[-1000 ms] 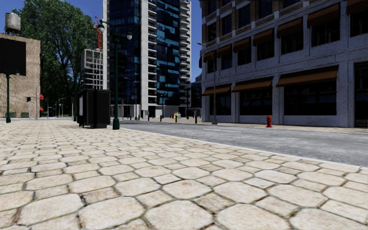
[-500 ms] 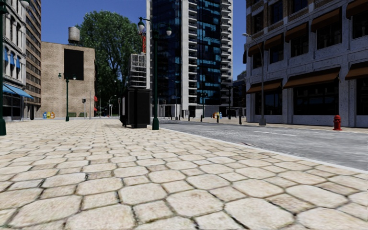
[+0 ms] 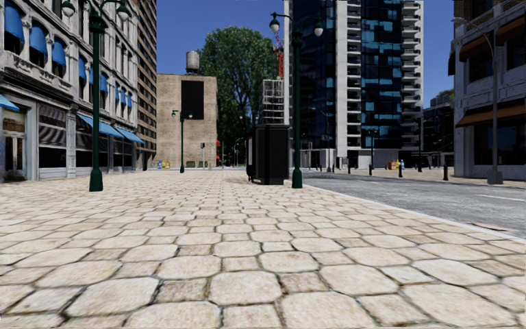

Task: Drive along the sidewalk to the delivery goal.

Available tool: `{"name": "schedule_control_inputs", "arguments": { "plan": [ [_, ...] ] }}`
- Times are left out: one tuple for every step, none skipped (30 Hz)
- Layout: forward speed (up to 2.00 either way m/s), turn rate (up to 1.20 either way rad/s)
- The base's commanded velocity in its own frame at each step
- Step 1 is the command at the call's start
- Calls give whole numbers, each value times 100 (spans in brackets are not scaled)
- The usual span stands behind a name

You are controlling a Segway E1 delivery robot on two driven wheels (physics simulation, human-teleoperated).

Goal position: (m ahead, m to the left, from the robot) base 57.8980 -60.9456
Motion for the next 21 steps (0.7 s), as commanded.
{"name": "schedule_control_inputs", "arguments": {
  "plan": [
    [200, 79],
    [200, 79],
    [200, 79],
    [200, 77],
    [200, 0],
    [200, 0],
    [200, 0],
    [200, 0],
    [200, 0],
    [200, 0],
    [200, 0],
    [200, 0],
    [200, 0],
    [200, 0],
    [200, 0],
    [200, 0],
    [200, 0],
    [200, 0],
    [200, 0],
    [200, 0],
    [200, 0]
  ]
}}
